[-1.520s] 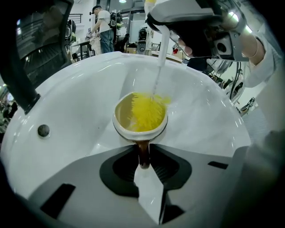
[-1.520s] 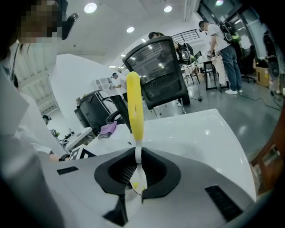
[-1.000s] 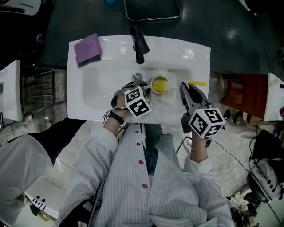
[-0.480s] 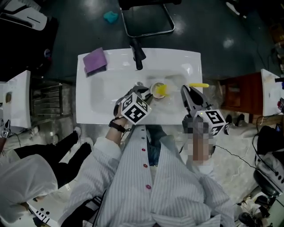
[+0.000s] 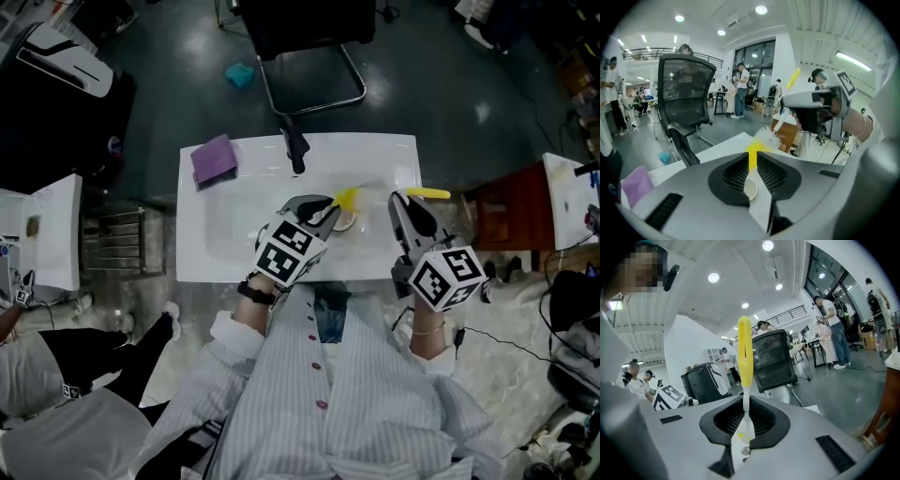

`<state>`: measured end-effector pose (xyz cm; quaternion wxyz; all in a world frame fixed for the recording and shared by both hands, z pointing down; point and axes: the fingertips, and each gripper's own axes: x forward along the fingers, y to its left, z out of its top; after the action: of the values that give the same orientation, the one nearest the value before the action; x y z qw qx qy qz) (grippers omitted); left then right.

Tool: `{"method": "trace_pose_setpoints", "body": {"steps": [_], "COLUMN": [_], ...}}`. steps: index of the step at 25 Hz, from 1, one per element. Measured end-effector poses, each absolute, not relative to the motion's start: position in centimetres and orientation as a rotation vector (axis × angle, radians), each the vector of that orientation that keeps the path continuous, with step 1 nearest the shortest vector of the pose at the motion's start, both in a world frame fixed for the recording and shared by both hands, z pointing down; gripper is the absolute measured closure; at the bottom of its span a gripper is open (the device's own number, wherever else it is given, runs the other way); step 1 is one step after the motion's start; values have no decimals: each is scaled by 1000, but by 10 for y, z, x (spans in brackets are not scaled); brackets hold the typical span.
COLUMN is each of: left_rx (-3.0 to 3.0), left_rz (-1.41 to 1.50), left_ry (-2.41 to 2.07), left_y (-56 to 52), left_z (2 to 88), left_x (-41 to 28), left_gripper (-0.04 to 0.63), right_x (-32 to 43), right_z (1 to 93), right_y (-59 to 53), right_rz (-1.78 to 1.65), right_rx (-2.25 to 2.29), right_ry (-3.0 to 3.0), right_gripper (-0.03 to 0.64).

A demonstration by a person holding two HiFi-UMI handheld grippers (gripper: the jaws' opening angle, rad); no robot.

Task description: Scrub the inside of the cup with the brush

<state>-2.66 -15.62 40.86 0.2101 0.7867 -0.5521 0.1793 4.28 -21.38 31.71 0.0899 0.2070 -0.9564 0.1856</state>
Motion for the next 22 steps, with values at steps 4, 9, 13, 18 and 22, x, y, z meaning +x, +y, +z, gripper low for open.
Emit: {"method": "trace_pose_setpoints", "body": {"steps": [4,9,13,18,22], "left_rx": [2198,2267,2295,2313,2306], "left_rz": [316,216,172,154,155], "left_ry": [-1565,-1612,-1644,-1629,-1630], "left_y": [-160,-163,-162,-164,-168], "left_z": [364,321,304,299,302], "left_x": [-22,-18,-15,-10,-10], "left_gripper": [554,569,586,586,586], "right_x": [39,33,31,27,27], "right_z": [295,277,270,265,269], "right_y": [-208,-201,-196,-194,-197], "right_rz": [453,416,413,394,397], "right_rx": [600,567,546,515,513], "right_ry": [-2887,-2925,-2938,-2944,-2931], "right_gripper": [560,560,560,560,560]}}
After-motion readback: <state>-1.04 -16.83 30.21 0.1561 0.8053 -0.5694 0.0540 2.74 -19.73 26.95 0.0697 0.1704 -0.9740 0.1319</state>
